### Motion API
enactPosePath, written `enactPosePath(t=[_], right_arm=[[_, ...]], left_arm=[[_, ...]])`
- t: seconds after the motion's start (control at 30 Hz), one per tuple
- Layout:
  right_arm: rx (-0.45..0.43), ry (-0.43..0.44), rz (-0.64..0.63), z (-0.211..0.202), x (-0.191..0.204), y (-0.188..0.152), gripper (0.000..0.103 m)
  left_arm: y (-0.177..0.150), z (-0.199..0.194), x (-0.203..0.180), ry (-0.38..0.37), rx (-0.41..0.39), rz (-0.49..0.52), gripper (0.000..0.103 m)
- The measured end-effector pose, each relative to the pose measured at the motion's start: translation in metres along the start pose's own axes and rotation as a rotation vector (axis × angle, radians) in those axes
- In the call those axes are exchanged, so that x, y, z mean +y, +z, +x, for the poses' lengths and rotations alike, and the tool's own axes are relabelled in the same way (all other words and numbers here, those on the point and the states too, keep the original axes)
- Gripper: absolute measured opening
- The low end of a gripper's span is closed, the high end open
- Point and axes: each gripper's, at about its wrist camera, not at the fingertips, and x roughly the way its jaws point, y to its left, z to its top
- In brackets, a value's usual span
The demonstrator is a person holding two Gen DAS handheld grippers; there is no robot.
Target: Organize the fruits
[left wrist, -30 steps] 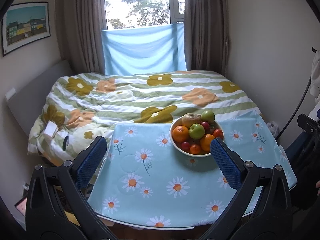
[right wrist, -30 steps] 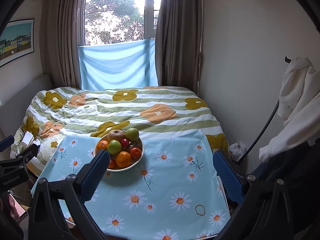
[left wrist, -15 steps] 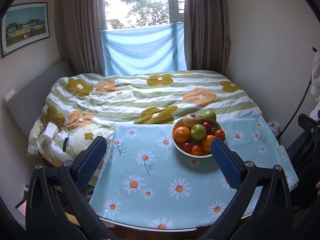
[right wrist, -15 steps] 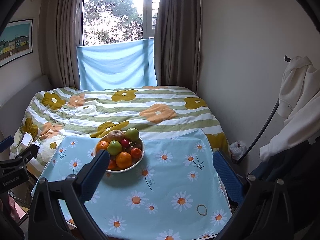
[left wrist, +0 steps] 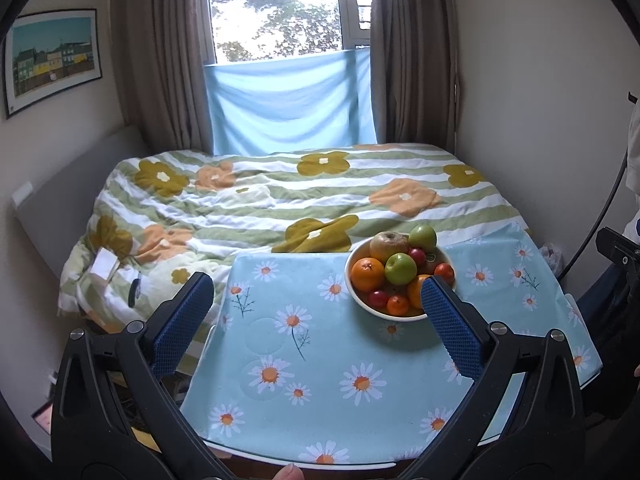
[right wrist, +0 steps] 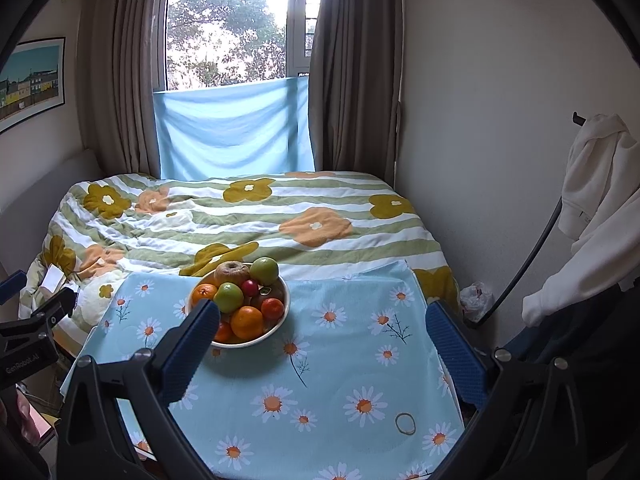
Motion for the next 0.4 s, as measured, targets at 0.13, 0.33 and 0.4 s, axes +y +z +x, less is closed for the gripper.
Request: enactPosePath(t=[0.13,0.33,0.4], right_arm=[[-0.002,0.001,0.0,0.0001,-0.0001,0.0005,0.103],[-0.003,0.004,-0.002,0.0026,0.0005,0.0002,0.103],[-0.002,0.004,0.0,0.0028,0.0011,0.001,0.103]], left_arm=[[-0.0001,-0.0007,-0.0027,0.018,-0.014,0.01,0.103],[-0.0005,-0.0024,-0.0008,0.025,-0.027,0.009,0.103],[-0.0002,-0.0031,-0.0002,0.021,-0.031,0.006,0.103]])
